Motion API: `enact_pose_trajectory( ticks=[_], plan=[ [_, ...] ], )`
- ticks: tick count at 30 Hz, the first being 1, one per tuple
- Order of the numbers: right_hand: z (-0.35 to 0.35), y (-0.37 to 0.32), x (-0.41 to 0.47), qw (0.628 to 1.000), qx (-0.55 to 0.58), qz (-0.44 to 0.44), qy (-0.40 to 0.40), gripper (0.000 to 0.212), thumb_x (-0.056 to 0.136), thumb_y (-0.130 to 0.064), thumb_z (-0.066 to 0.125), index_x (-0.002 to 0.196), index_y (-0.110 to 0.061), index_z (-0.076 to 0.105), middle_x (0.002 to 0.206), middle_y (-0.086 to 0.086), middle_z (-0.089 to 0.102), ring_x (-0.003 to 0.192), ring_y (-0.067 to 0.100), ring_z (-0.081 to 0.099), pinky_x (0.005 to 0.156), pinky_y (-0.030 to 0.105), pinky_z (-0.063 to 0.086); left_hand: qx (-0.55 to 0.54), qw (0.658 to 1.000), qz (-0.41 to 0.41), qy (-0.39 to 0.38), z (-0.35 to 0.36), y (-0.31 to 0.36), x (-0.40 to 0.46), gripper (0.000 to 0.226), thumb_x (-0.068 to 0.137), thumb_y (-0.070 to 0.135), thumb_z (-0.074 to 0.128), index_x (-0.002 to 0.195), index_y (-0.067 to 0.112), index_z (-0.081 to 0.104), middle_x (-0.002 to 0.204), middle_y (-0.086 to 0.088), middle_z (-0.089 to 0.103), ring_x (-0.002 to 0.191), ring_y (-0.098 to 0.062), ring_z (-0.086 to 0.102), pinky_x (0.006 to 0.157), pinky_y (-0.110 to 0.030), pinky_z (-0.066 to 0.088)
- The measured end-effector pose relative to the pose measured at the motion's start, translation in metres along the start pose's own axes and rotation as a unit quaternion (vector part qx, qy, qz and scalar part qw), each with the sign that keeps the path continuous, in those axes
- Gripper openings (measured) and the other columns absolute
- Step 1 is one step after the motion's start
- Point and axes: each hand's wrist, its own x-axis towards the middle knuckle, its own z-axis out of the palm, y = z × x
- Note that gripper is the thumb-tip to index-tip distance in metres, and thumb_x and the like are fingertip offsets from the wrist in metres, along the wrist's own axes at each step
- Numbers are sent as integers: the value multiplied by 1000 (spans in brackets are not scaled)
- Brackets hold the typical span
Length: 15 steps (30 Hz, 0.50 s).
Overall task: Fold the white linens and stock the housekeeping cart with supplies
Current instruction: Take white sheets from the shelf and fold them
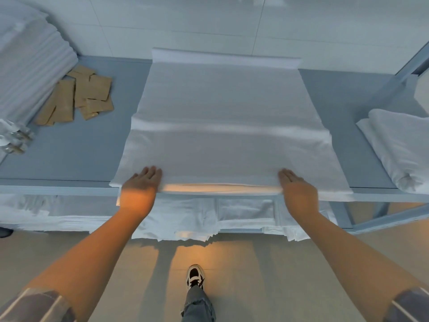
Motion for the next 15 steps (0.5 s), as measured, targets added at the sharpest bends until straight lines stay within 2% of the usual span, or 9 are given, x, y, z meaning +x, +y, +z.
enact_pose_trajectory(
  ticks=[2,5,8,11,13,15],
  plan=[
    [4,23,-3,999,-13,34,-11,68,91,2,44,152,-16,20,159,-1,21,142,16,30,108,28,33,0,1000,-15,9,3,-9,-3,74,88,-9,33,153,20,14,160,0,12,147,-17,14,117,-30,14],
    [5,47,-8,995,-27,69,-60,68,95,-1,41,153,-13,9,161,4,12,147,20,17,116,33,21,-11,1000,-22,16,6,-16,-8,73,87,-9,35,153,18,15,160,-6,13,147,-24,15,118,-36,13],
    [6,58,-13,994,-31,73,-79,68,95,0,37,153,-14,5,161,7,10,147,27,14,118,38,17,2,1000,-21,13,5,-15,-16,76,85,-9,39,153,20,16,159,-7,15,147,-25,15,117,-40,13],
    [6,62,-22,995,3,69,-70,69,92,4,37,153,-17,12,160,4,15,146,28,17,117,40,18,-23,999,-23,17,2,-14,-27,74,85,-8,45,151,22,27,157,-3,23,146,-23,18,115,-46,16],
    [4,65,-31,994,66,71,-53,70,89,10,38,151,-20,25,158,3,23,145,27,21,117,42,18,-23,999,-22,11,-2,-15,-35,71,86,-6,46,148,25,34,155,1,29,145,-19,22,114,-45,18],
    [-3,69,-43,988,138,64,-32,70,85,15,40,145,-20,39,153,3,35,142,27,29,115,44,21,-39,999,-3,29,-9,-18,-44,65,84,-7,46,141,25,46,148,1,42,139,-20,36,109,-43,24]
  ],
)
